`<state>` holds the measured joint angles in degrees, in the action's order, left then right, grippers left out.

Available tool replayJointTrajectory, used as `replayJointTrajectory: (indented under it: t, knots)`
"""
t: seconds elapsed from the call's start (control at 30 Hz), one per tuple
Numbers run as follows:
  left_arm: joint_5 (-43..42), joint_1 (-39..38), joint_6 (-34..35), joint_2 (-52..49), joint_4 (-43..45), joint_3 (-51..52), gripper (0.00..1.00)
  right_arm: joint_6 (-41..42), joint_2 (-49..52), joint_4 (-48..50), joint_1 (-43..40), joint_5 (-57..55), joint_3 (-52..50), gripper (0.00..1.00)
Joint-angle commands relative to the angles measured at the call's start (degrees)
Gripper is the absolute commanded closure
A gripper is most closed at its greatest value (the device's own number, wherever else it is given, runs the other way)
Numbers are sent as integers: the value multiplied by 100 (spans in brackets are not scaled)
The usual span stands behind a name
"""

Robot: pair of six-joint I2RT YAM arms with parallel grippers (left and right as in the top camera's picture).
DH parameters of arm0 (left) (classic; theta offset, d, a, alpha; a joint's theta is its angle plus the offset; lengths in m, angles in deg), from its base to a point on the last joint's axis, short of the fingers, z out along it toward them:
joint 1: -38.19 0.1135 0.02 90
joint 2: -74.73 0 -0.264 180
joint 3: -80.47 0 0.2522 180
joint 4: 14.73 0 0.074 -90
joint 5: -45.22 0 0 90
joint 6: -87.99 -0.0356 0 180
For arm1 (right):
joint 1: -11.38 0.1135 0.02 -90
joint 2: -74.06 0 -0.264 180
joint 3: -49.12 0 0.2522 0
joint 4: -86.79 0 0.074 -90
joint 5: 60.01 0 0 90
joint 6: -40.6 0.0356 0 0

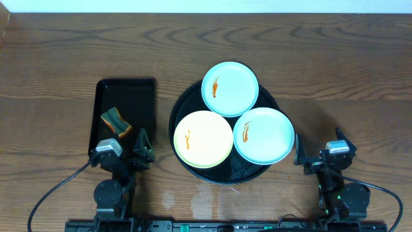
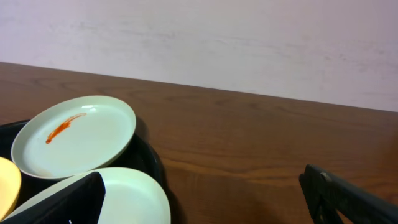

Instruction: Clean dirty plates on tray and stack at the side

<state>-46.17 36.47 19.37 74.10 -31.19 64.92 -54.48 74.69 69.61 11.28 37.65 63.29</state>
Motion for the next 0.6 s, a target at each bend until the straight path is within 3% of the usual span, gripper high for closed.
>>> replayJointTrajectory:
  t: [0.0, 0.07, 0.13, 0.3, 0.4, 0.57]
  knots:
    - [39, -2, 1381, 33, -68, 155, 16, -57, -24, -24, -57, -31, -7, 1]
    - [-79, -2, 1661, 33, 258, 153, 16, -57, -24, -24, -57, -31, -7, 1]
    - [-85, -2, 1521, 33, 804, 138, 16, -57, -24, -24, -57, -31, -7, 1]
    - [-74, -2, 313, 33, 1768, -131, 16, -57, -24, -24, -57, -31, -7, 1]
    - [83, 2, -507, 0, 1565, -503, 16, -57, -24, -24, -57, -31, -7, 1]
    - [1016, 2, -614, -498, 463, -1585, 16, -57, -24, -24, -57, -31, -7, 1]
